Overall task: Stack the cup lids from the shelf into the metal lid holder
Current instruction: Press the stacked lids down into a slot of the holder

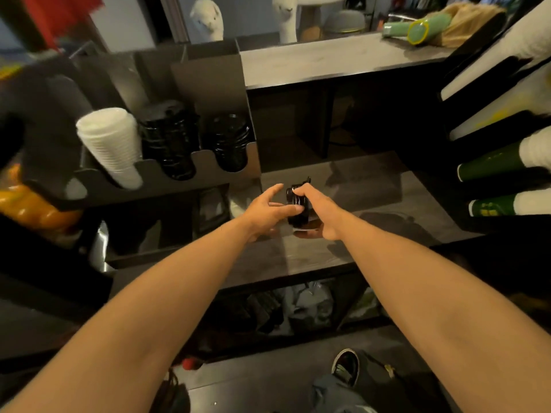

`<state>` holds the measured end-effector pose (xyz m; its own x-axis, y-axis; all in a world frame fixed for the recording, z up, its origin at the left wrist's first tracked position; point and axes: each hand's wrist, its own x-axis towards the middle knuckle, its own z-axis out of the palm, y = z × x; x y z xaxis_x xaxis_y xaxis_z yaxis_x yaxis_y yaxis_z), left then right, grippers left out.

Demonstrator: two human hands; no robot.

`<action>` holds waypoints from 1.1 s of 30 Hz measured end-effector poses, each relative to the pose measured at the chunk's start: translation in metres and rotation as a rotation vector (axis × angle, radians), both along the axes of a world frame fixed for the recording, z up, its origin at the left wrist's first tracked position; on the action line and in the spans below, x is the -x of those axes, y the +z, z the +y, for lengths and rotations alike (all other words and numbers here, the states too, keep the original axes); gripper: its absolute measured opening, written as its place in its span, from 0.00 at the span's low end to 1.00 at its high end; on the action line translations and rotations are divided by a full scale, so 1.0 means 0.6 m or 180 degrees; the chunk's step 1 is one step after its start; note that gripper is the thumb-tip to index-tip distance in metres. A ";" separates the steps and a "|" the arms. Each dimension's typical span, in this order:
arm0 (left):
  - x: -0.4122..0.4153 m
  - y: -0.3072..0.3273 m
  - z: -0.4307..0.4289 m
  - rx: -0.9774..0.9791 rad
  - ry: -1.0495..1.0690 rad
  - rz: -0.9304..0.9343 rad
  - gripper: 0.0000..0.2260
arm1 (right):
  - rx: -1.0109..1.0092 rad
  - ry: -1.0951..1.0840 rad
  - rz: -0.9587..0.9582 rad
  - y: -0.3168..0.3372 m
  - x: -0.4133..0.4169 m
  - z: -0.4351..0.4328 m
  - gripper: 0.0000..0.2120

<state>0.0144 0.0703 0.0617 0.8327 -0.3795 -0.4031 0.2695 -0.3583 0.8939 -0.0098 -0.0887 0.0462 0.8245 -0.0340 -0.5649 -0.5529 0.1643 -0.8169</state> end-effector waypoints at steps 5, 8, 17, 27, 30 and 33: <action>0.026 0.025 0.054 0.0136 -0.0297 0.0178 0.35 | -0.0476 0.0187 0.0029 0.021 0.033 0.046 0.22; 0.035 0.032 0.069 0.0118 -0.0185 -0.0032 0.34 | -0.0446 0.0250 -0.0021 0.035 0.039 0.057 0.22; 0.046 0.060 0.112 -0.0534 -0.0118 -0.1572 0.36 | 0.0079 0.0304 -0.0270 0.089 0.022 0.096 0.20; 0.053 0.094 0.147 -0.2197 0.0378 -0.3365 0.43 | 0.0704 -0.0220 -0.0860 0.102 0.013 0.117 0.33; 0.047 0.107 0.150 -0.2331 0.0312 -0.3527 0.42 | 0.1003 -0.0260 -0.1452 0.109 0.011 0.117 0.25; 0.030 0.130 0.152 -0.2568 0.0218 -0.3600 0.42 | 0.1991 0.0148 -0.1995 0.121 -0.001 0.115 0.25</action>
<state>-0.0038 0.1613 0.1398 0.8574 -0.3127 0.4088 -0.4154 -0.8894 0.1910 -0.0093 -0.0195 0.1185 0.9843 -0.1441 0.1018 0.0312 -0.4254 -0.9045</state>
